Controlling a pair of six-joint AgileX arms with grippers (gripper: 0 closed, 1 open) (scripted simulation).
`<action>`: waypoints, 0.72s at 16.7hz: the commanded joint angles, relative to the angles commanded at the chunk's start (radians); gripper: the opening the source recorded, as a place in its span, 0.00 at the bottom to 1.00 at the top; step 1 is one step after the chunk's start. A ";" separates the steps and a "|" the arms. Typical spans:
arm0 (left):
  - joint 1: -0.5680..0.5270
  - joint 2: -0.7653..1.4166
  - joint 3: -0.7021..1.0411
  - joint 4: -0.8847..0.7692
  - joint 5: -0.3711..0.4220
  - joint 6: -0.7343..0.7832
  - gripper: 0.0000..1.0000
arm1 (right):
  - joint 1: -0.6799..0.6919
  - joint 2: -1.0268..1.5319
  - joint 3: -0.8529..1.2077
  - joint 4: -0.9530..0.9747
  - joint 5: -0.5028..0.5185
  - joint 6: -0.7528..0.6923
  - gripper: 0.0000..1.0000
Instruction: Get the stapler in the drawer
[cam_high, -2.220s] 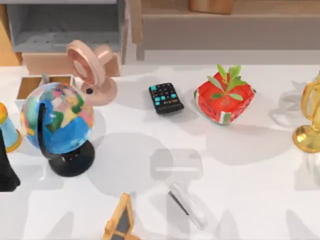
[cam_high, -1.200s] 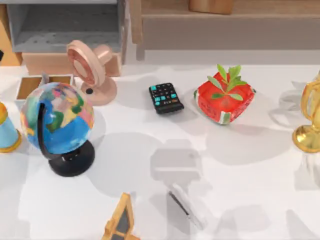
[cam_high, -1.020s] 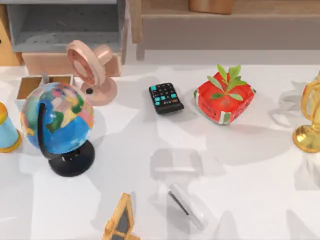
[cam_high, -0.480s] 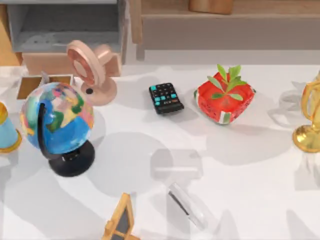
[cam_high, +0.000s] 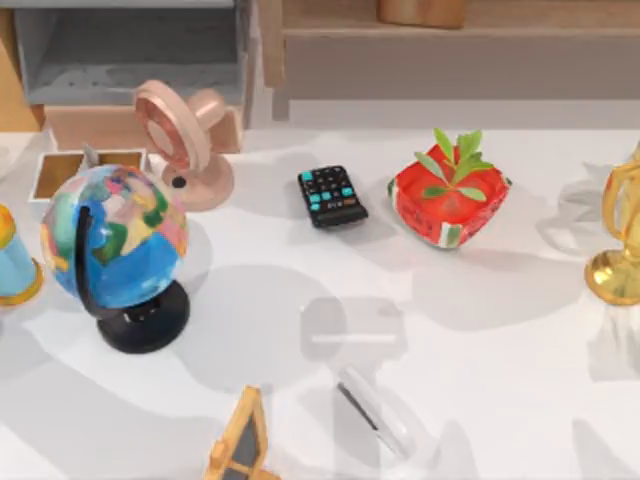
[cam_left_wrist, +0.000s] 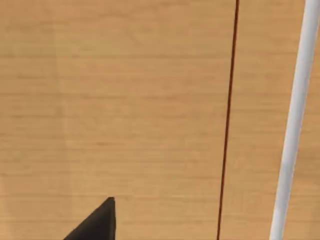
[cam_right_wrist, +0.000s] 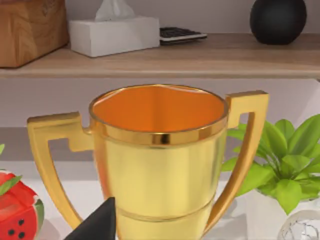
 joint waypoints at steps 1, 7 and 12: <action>0.000 0.000 0.000 0.000 0.000 0.000 1.00 | 0.000 0.000 0.000 0.000 0.000 0.000 1.00; -0.013 0.022 0.050 -0.027 -0.013 0.000 1.00 | 0.000 0.000 0.000 0.000 0.000 0.000 1.00; -0.025 0.054 0.115 -0.060 -0.025 -0.001 1.00 | 0.000 0.000 0.000 0.000 0.000 0.000 1.00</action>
